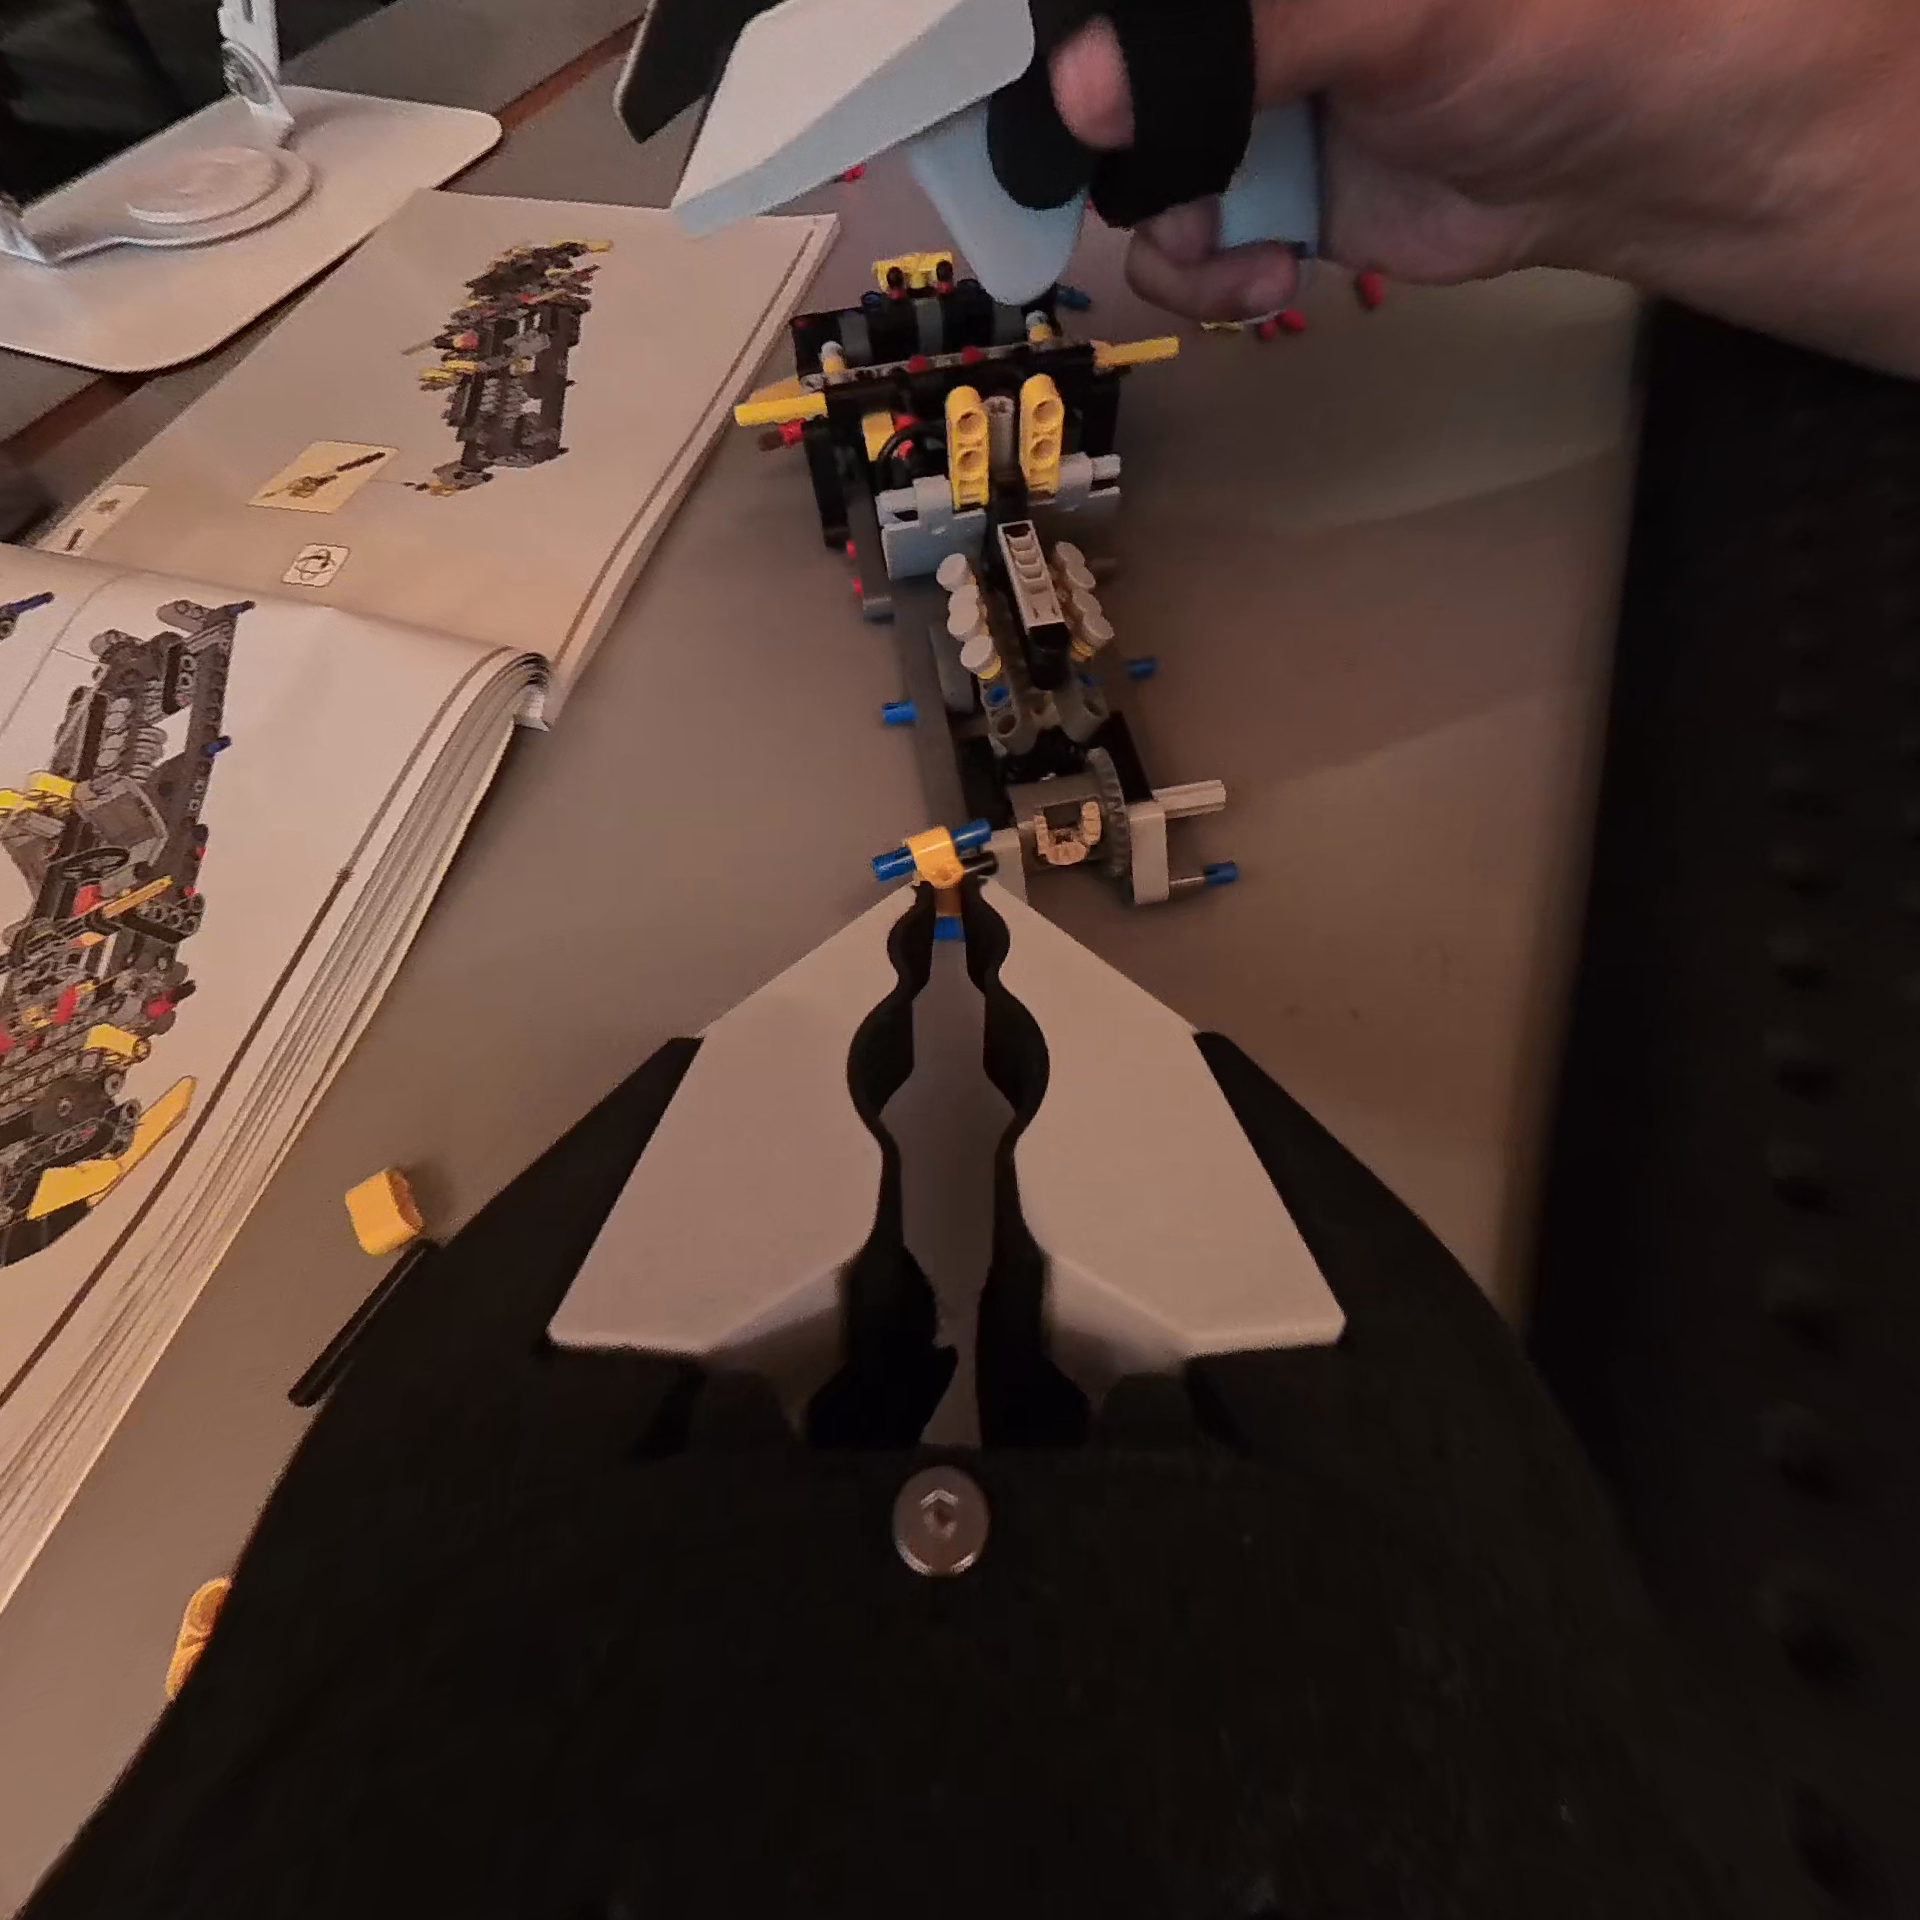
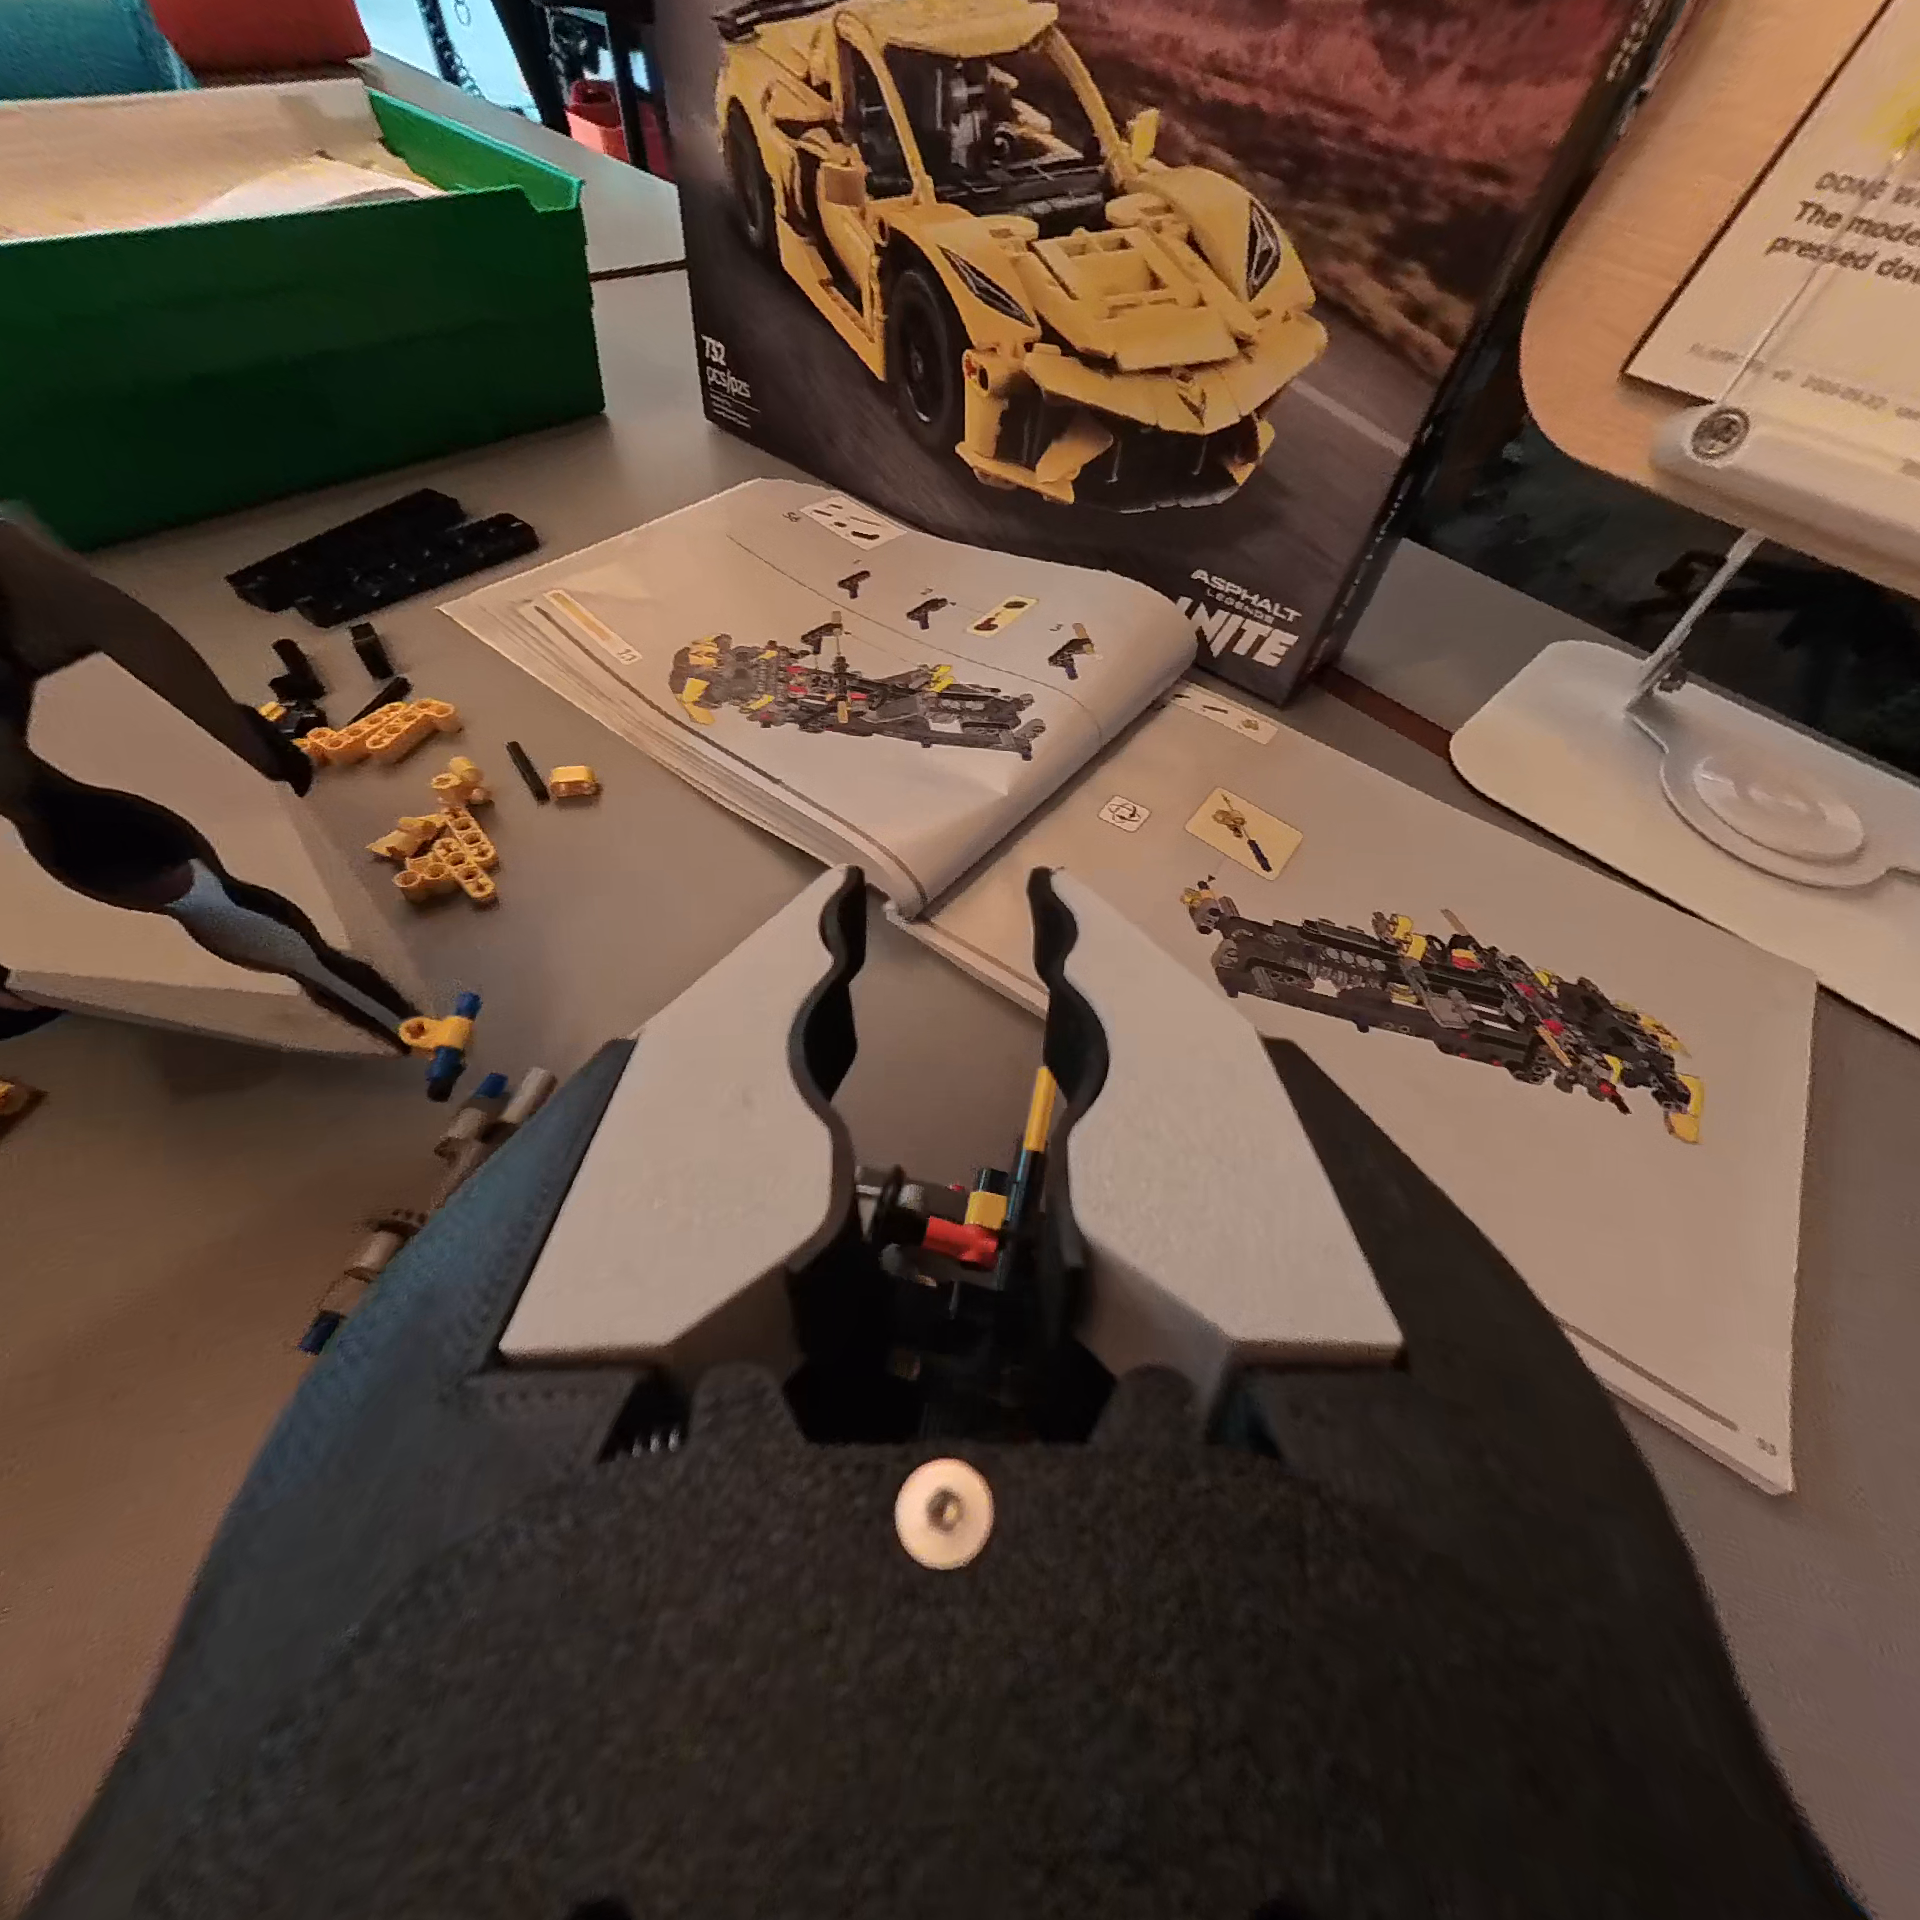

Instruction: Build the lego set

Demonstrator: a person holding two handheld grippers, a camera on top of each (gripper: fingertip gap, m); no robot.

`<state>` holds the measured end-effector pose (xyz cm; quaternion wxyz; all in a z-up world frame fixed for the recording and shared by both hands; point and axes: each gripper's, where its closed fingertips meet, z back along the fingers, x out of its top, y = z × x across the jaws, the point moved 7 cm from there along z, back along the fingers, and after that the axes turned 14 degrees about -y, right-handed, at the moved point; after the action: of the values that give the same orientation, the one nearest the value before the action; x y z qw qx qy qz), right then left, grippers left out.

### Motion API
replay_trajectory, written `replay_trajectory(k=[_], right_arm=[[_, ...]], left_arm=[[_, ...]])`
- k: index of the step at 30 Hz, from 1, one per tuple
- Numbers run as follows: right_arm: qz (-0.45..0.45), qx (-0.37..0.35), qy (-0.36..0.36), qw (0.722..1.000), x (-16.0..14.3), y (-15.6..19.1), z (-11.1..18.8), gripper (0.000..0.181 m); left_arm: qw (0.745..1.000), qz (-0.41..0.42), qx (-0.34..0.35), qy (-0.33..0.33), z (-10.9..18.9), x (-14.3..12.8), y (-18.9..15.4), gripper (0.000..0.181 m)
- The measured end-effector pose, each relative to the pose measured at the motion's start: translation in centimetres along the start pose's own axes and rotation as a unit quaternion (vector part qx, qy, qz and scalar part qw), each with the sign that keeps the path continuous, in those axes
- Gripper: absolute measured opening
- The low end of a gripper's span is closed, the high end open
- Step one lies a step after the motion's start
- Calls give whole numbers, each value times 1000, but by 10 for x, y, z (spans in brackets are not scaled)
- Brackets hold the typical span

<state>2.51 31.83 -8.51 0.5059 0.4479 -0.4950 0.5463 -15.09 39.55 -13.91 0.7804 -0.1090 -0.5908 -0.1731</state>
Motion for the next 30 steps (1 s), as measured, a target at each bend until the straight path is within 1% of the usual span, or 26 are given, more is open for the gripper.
replay_trajectory(k=[7, 13, 18, 30], right_arm=[[-3, 10, -1, 1000, -2, 3, -2, 31], [-31, 3, 0, 1000, -6, -5, -1, 30], [-53, 0, -15, 998, 0, -11, 3, 30], [-67, 16, -22, 997, 5, -6, 5, 29]], left_arm=[[1000, -18, -10, -13, 1, 3, -8, 6], [999, -46, -17, -11, -1, 3, -14, 6], [998, -53, -16, -8, -1, 2, -15, 6], [998, -66, -19, 8, -4, -2, -15, 6]])
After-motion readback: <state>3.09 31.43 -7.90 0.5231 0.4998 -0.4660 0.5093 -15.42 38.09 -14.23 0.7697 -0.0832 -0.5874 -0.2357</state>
